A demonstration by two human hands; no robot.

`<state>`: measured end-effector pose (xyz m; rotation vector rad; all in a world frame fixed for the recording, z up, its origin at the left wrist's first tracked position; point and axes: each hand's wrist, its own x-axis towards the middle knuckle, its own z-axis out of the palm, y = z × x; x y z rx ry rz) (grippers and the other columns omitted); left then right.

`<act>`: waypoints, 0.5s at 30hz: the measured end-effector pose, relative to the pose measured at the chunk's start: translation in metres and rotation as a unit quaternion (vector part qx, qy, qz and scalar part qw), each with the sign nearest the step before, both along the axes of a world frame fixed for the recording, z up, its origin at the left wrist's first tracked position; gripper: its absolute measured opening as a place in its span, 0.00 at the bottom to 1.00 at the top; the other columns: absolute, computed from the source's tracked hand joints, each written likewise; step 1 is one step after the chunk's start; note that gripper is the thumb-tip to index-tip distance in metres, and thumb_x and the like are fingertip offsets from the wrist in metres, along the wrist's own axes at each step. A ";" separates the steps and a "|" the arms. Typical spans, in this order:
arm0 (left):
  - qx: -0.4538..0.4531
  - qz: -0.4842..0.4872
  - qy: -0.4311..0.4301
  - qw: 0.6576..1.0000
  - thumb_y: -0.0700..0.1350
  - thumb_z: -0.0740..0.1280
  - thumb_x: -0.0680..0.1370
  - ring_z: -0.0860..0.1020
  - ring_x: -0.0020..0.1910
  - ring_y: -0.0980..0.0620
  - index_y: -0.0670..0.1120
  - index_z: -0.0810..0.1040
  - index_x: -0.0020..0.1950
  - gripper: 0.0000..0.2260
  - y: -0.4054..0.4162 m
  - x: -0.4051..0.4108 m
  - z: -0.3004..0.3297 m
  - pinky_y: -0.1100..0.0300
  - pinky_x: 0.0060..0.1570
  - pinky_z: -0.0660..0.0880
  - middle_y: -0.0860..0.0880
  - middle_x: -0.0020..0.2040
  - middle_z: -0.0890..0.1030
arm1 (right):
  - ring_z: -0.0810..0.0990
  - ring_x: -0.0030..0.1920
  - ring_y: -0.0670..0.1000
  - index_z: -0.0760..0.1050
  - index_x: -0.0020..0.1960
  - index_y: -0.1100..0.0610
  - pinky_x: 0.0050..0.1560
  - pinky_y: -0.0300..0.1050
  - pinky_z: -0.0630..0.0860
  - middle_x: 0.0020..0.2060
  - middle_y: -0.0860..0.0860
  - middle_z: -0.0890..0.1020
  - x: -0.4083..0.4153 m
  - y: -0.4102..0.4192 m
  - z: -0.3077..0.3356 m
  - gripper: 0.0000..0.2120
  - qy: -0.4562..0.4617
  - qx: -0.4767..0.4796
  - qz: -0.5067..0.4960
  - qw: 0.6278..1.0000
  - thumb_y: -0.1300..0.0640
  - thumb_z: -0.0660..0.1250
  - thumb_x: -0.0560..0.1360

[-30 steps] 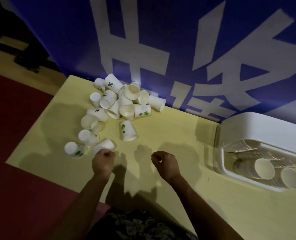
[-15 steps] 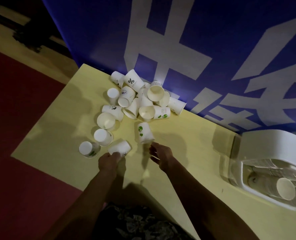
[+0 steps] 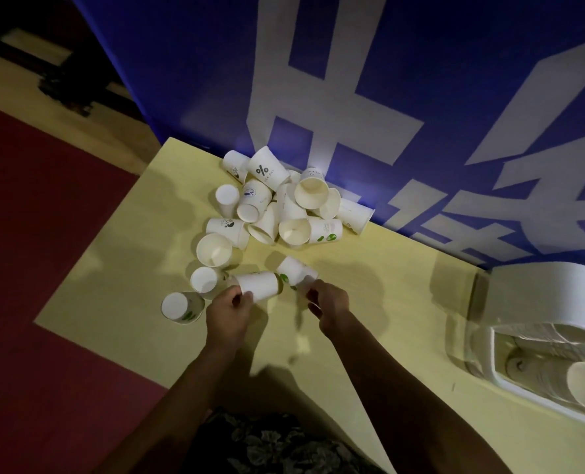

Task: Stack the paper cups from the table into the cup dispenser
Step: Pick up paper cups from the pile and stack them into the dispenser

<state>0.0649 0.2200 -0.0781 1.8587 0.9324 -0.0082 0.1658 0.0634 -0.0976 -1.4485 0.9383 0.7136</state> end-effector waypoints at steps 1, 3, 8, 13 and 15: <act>0.023 -0.022 -0.008 0.999 0.42 0.67 0.77 0.76 0.38 0.45 0.37 0.76 0.40 0.10 -0.002 0.003 0.004 0.53 0.42 0.73 0.43 0.36 0.79 | 0.78 0.41 0.53 0.79 0.41 0.61 0.43 0.46 0.76 0.41 0.57 0.82 -0.002 -0.007 0.002 0.04 -0.025 -0.017 0.013 0.999 0.61 0.67 0.73; 0.062 -0.067 -0.033 0.995 0.43 0.66 0.78 0.76 0.37 0.45 0.39 0.76 0.40 0.09 -0.010 0.010 0.013 0.52 0.40 0.73 0.45 0.35 0.78 | 0.77 0.40 0.53 0.79 0.42 0.60 0.40 0.47 0.75 0.41 0.57 0.83 -0.010 -0.024 0.011 0.06 -0.086 -0.057 0.040 0.994 0.59 0.66 0.73; 0.155 -0.189 -0.096 0.965 0.41 0.68 0.76 0.73 0.36 0.51 0.43 0.77 0.41 0.04 -0.047 0.030 0.043 0.60 0.37 0.65 0.52 0.35 0.76 | 0.72 0.35 0.51 0.74 0.41 0.60 0.36 0.45 0.71 0.35 0.53 0.77 -0.033 -0.084 0.038 0.08 -0.207 -0.164 0.092 0.960 0.56 0.67 0.71; 0.204 -0.295 -0.144 0.922 0.40 0.68 0.76 0.72 0.38 0.49 0.43 0.76 0.40 0.05 -0.105 0.045 0.064 0.58 0.37 0.68 0.51 0.36 0.74 | 0.76 0.35 0.50 0.74 0.40 0.55 0.32 0.36 0.67 0.34 0.49 0.79 -0.054 -0.157 0.061 0.04 -0.328 -0.286 0.138 0.890 0.61 0.67 0.73; 0.212 -0.329 -0.157 0.907 0.41 0.67 0.77 0.72 0.39 0.49 0.43 0.77 0.42 0.04 -0.133 0.047 0.071 0.57 0.37 0.69 0.50 0.37 0.75 | 0.77 0.36 0.49 0.77 0.43 0.54 0.33 0.36 0.69 0.34 0.47 0.80 -0.062 -0.186 0.069 0.04 -0.358 -0.320 0.139 0.866 0.63 0.67 0.73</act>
